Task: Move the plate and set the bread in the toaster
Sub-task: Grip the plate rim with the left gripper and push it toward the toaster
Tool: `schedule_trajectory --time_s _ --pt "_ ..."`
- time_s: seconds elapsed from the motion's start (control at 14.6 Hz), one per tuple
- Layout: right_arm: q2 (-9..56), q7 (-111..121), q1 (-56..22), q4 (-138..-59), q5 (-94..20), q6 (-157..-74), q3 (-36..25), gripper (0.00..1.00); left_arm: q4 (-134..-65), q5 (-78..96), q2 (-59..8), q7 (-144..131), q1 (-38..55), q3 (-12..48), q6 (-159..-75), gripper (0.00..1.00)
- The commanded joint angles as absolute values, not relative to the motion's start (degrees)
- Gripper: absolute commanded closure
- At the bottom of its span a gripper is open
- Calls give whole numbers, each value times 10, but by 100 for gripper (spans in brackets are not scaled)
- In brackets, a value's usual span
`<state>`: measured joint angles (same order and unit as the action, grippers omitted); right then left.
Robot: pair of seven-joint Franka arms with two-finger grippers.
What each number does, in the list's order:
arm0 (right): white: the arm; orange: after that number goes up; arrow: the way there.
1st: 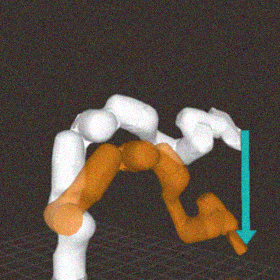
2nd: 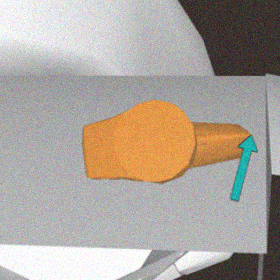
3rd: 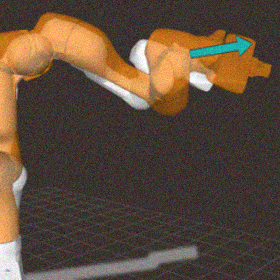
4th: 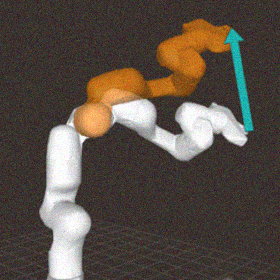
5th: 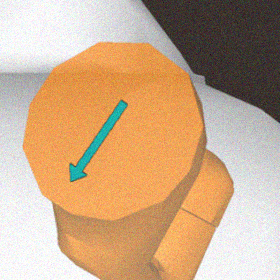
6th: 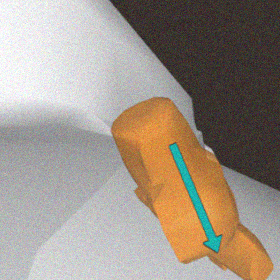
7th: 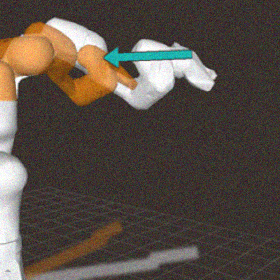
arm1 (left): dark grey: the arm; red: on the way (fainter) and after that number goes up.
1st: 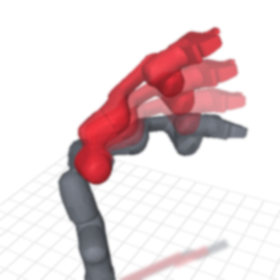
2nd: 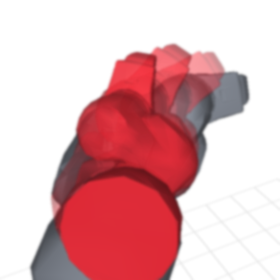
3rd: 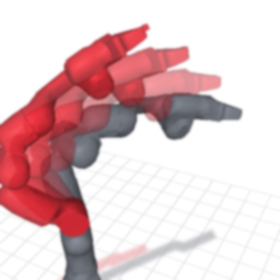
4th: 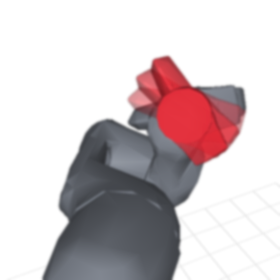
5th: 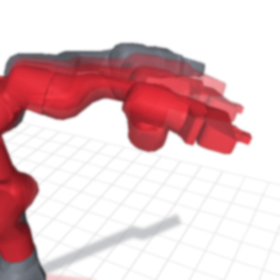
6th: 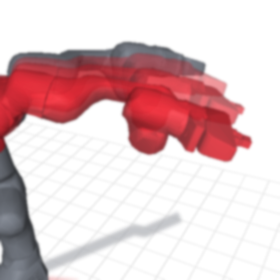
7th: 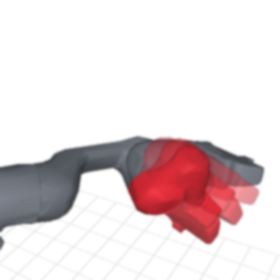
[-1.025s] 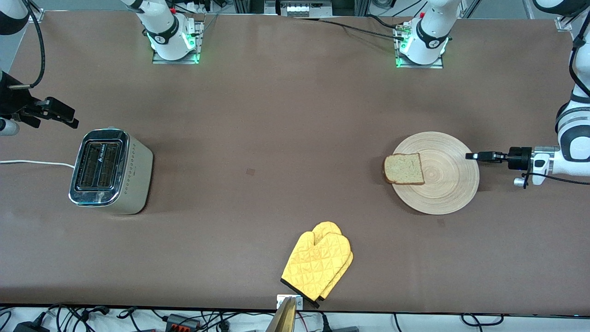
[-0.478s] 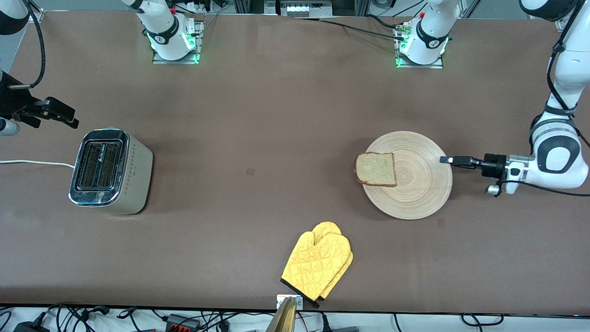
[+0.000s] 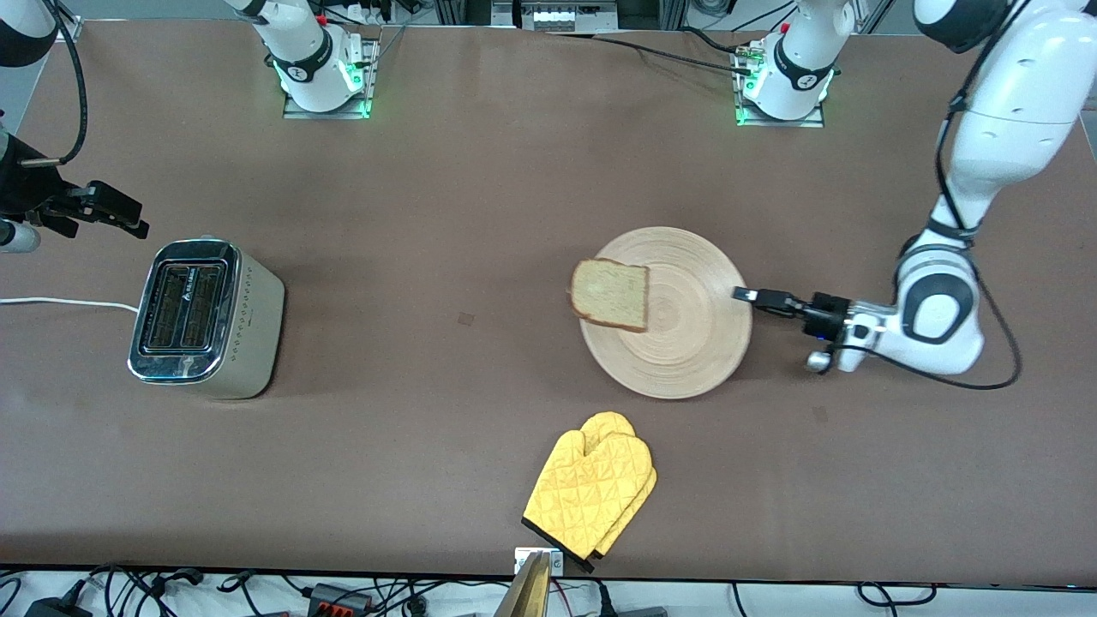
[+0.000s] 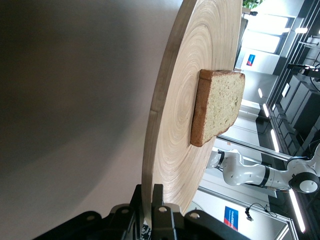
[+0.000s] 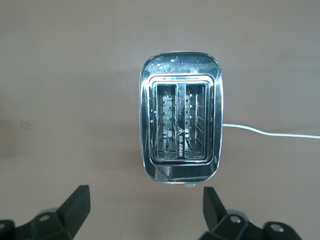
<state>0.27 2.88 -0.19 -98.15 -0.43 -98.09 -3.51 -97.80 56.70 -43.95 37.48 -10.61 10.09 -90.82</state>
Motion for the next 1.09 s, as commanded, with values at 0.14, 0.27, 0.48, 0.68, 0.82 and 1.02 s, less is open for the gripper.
schedule_trajectory --time_s 0.14,0.27,0.48,0.68,0.82,1.02 --pt "1 23 -4 -988 -1 -982 -31 0 -975 669 -446 374 -4 98 -961 100" --pt "9 23 -5 -989 -1 -982 -30 0 -975 702 -448 375 40 98 -993 100" --pt "19 23 -8 -989 -5 -983 -26 0 -943 728 -473 374 81 98 -1019 100" --pt "33 23 -39 -989 -15 -986 -26 0 -906 728 -508 374 106 98 -1022 100" --pt "43 23 -45 -989 -15 -991 -27 0 -899 741 -519 374 122 98 -1033 100" --pt "52 23 -46 -990 -15 -996 -27 0 -898 744 -519 372 146 98 -1091 100"
